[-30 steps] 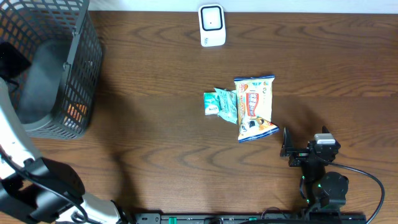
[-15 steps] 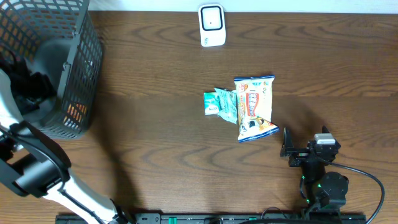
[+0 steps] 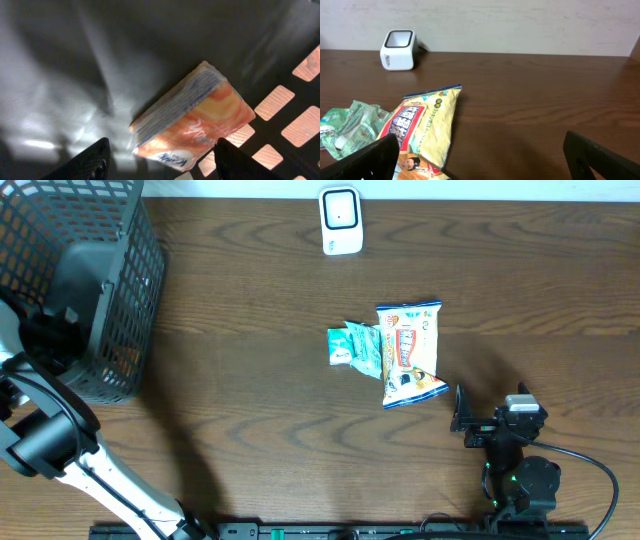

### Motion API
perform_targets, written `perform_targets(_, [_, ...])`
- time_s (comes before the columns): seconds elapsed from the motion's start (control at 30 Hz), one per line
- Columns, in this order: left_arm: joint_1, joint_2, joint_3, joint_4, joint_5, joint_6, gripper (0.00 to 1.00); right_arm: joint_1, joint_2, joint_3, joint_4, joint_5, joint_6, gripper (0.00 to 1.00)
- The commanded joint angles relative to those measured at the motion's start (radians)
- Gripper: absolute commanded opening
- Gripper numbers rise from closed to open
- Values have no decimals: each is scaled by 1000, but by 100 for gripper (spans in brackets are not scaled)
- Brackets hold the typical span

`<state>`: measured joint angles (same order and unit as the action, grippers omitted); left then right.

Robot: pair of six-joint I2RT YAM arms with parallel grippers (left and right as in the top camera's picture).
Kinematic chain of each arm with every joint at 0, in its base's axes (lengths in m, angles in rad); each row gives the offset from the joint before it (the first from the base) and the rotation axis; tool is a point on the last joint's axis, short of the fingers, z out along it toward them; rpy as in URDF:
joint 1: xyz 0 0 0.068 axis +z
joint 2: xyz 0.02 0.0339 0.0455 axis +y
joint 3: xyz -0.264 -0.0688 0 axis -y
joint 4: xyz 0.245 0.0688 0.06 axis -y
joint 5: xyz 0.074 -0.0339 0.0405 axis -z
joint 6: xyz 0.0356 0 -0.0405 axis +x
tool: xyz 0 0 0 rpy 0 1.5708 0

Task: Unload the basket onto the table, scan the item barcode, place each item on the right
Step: 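Return the left gripper to the basket and grasp an orange box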

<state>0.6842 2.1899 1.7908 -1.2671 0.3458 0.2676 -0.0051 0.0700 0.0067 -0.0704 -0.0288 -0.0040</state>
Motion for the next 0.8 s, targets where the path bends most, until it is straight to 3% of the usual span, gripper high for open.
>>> perform_targets(0.0, [-1,35,-33,8,38,35,65,-5,-4,-1,-4,0,10,99])
perform_targets(0.2, [-1,52,-75,51,20,35,64,-5,-4,-1,-4,0,10,99])
perform_targets(0.27, [-1,52,-81,58,20,35,54,-5,-4,-1,-4,0,10,99])
perform_targets(0.47, [0,52,-72,76,21,-24,8,-5,-4,-1,-4,0,10,99])
perform_targets(0.77, [0,-66,36,50,52,-177,7,-5,-4,-1,-4,0,10,99])
